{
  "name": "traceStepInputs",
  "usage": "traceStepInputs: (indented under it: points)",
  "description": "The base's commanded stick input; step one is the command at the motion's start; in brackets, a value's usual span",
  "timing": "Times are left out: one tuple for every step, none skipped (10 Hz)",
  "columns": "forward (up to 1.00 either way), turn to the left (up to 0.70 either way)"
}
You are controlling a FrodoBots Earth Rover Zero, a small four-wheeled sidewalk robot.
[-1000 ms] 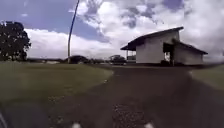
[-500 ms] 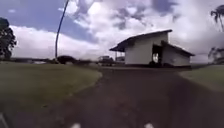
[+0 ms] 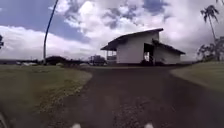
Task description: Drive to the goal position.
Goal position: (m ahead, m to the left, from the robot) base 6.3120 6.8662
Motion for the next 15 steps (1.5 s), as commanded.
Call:
traceStepInputs:
  points:
    - [0.7, 0.0]
    - [0.7, 0.0]
    - [0.7, 0.0]
    - [0.7, 0.0]
    - [0.7, 0.0]
    - [0.7, 0.0]
    - [0.7, 0.0]
    - [0.7, 0.0]
    - [0.7, 0.0]
    - [0.7, 0.0]
    - [0.7, -0.24]
    - [0.7, -0.35]
    - [0.7, -0.35]
    - [0.7, -0.35]
    - [0.7, -0.35]
